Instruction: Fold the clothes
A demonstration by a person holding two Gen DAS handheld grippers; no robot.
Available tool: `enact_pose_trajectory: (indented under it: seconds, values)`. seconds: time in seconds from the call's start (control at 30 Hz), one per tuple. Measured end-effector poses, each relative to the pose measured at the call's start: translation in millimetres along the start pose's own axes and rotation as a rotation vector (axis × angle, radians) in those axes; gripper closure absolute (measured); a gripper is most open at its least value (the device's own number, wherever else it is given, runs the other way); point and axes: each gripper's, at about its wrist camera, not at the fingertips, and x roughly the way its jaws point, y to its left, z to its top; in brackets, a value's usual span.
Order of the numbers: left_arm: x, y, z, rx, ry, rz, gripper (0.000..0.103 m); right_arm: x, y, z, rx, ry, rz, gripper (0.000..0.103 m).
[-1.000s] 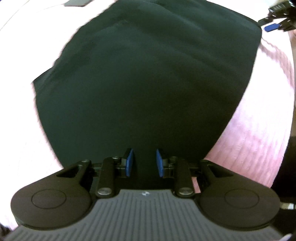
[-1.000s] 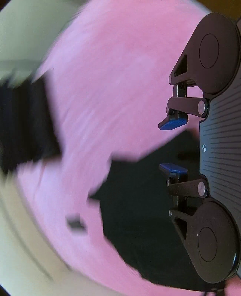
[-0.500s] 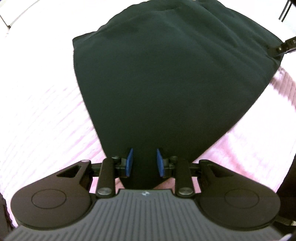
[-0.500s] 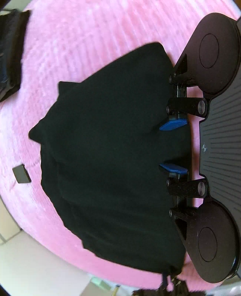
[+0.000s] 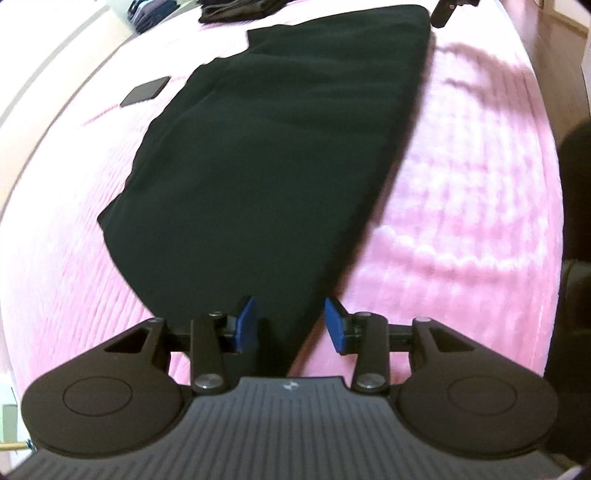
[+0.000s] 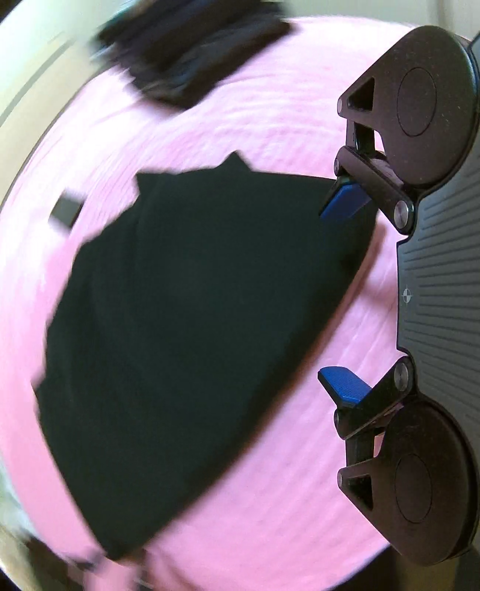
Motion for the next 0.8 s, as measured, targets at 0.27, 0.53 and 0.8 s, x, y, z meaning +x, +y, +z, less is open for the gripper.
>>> enact_pose_trajectory:
  seconds: [0.27,0.53,0.8]
  values:
    - [22,-35,12,-0.026,-0.016,0.138,0.051,27,7,-51,-0.354,-0.187,-0.015,0.014]
    - [43,-64,-2,0.124,0.085,0.388,0.051,43,6,-89,-0.517,-0.346,-0.121,0.014]
    - [59,-69,-10,0.148,0.078,0.534,0.053,65,13,-116,-0.657,-0.463,-0.232,0.014]
